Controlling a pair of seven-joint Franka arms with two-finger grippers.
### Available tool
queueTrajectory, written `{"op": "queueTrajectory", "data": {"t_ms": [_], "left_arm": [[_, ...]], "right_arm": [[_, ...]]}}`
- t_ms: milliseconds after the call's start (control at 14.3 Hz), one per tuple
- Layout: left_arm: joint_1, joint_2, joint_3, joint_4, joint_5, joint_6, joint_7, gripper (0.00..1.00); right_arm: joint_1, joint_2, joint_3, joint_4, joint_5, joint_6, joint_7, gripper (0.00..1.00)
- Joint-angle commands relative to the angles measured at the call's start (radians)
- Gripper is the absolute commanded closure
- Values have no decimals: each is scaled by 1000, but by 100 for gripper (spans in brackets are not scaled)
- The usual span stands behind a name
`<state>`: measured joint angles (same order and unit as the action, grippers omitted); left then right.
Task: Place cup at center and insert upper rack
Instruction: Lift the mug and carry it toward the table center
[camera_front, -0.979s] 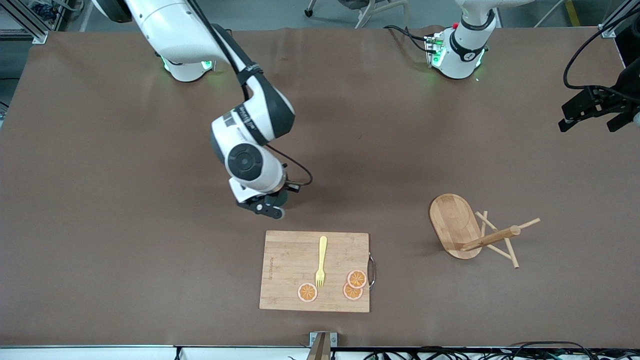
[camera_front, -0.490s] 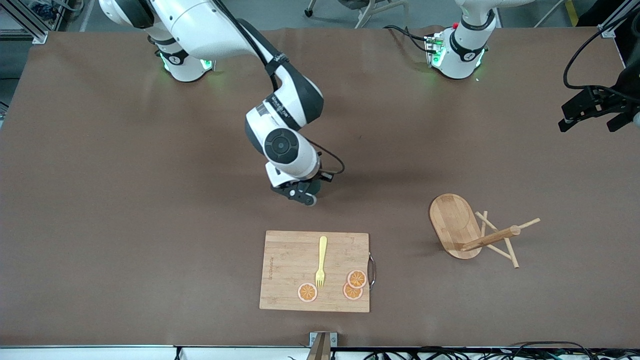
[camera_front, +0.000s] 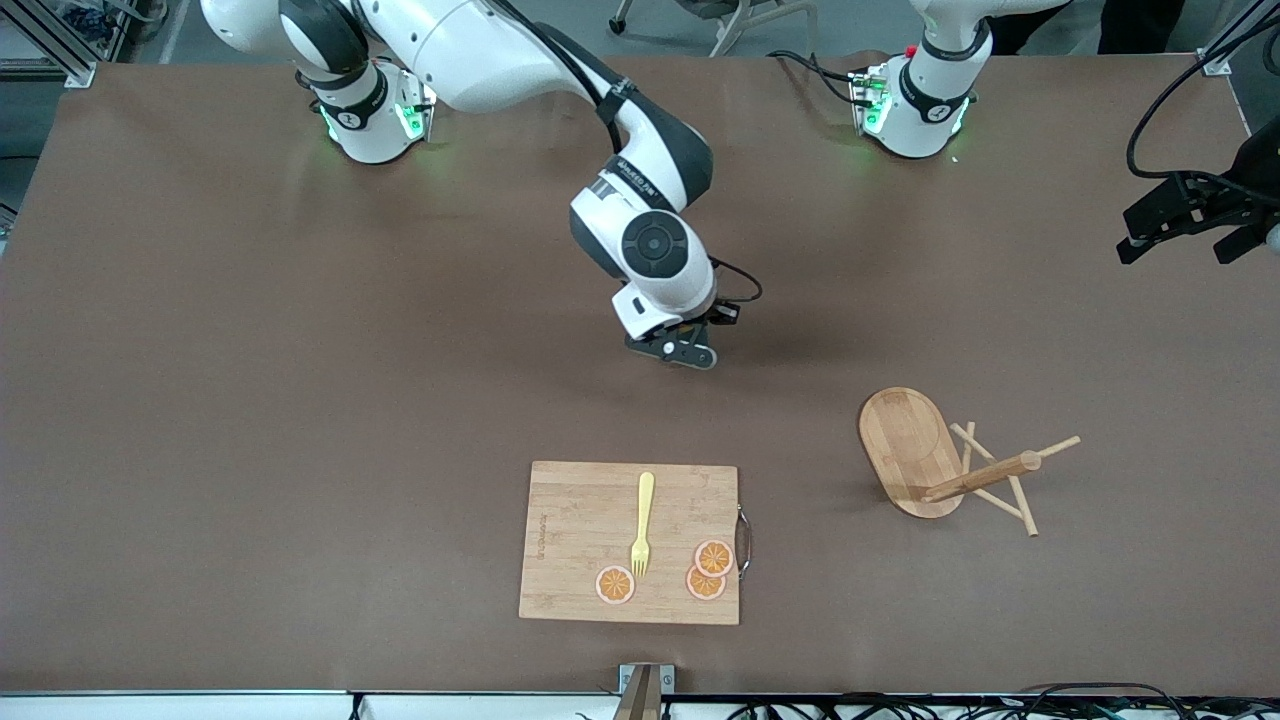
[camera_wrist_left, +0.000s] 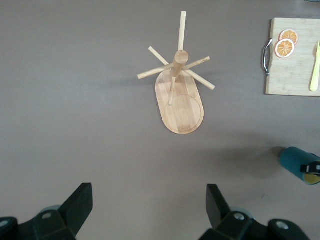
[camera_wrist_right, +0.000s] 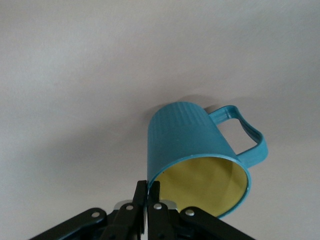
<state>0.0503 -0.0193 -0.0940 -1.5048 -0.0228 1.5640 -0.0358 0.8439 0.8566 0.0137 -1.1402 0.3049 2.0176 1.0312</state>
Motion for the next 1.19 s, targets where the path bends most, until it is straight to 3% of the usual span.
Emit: {"op": "queueTrajectory", "data": {"t_ms": [0, 909, 979, 1119], "left_arm": [[-1, -4, 0, 9, -12, -9, 1, 0], [0, -4, 2, 9, -12, -10, 1, 0], [-1, -2, 2, 9, -12, -9, -1, 0], [-1, -2, 2, 9, -12, -9, -3, 0]], "right_arm": [[12, 28, -6, 43, 14, -7, 13, 100], [63, 67, -12, 40, -23, 39, -36, 97], [63, 67, -12, 37, -23, 39, -34, 87], [63, 65, -15, 40, -32, 41, -27, 31]]}}
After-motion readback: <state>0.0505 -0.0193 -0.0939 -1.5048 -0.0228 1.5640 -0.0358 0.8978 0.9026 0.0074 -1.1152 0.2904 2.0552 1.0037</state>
